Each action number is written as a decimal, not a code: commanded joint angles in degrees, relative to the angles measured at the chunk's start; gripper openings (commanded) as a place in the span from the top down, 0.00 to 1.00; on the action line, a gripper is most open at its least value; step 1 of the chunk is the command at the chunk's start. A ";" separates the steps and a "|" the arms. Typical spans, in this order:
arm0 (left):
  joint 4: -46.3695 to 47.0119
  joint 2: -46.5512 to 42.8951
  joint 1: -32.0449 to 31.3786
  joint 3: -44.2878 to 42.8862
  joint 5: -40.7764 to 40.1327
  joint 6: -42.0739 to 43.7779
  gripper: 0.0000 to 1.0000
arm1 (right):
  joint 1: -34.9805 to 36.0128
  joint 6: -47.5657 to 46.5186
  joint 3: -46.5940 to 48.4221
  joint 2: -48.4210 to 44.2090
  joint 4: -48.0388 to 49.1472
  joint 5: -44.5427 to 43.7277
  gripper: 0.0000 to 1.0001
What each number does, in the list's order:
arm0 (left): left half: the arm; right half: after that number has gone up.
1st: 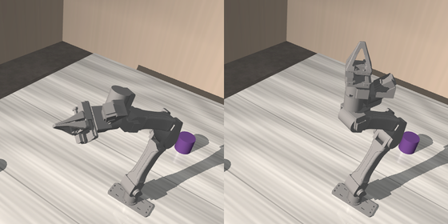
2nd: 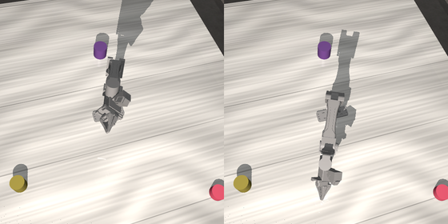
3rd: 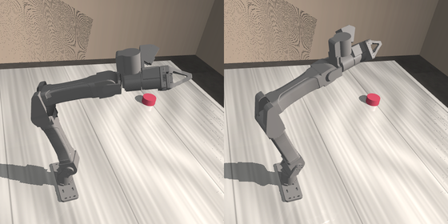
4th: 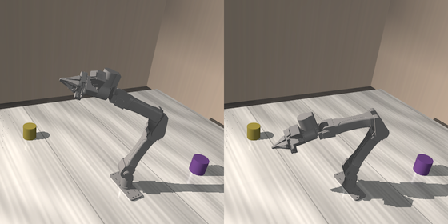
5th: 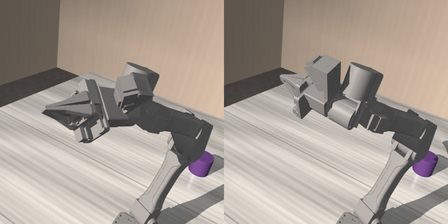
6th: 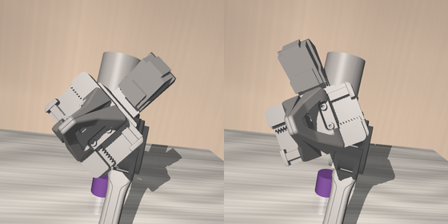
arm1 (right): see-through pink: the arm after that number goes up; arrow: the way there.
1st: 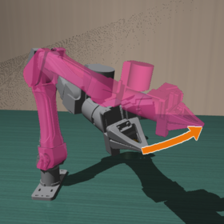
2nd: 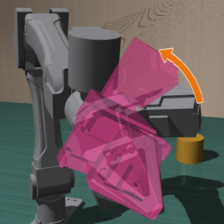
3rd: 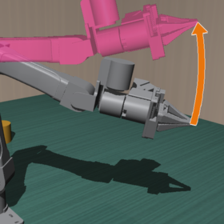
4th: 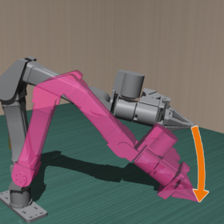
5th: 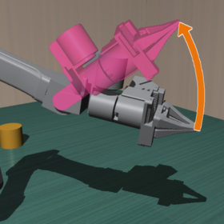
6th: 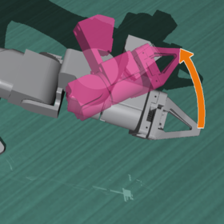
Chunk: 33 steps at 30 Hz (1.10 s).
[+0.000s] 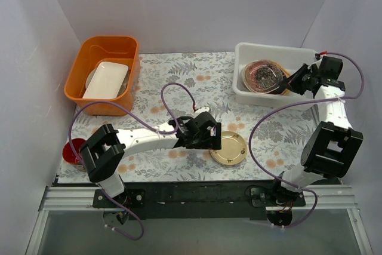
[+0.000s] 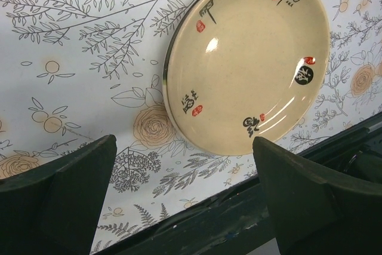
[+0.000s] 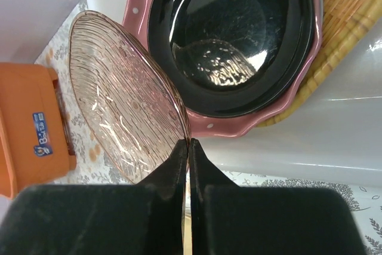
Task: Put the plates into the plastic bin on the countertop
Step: Place the plate in the plastic bin.
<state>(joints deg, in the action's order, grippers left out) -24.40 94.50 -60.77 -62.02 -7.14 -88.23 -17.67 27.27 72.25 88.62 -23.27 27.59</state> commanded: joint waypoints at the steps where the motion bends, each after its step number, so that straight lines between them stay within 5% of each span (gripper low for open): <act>1: -1.26 0.34 -0.49 -2.49 -1.39 0.95 0.02 | -1.05 2.35 1.23 1.03 4.55 2.46 0.99; 33: -1.79 -1.51 -0.66 -1.44 -2.18 -0.02 0.02 | -8.26 6.22 -1.58 2.00 8.41 2.82 0.99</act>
<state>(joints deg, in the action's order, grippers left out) -26.59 95.26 -60.99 -63.35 -7.99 -88.47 -25.28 33.04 71.22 91.35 -17.37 30.20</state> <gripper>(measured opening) 0.982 0.040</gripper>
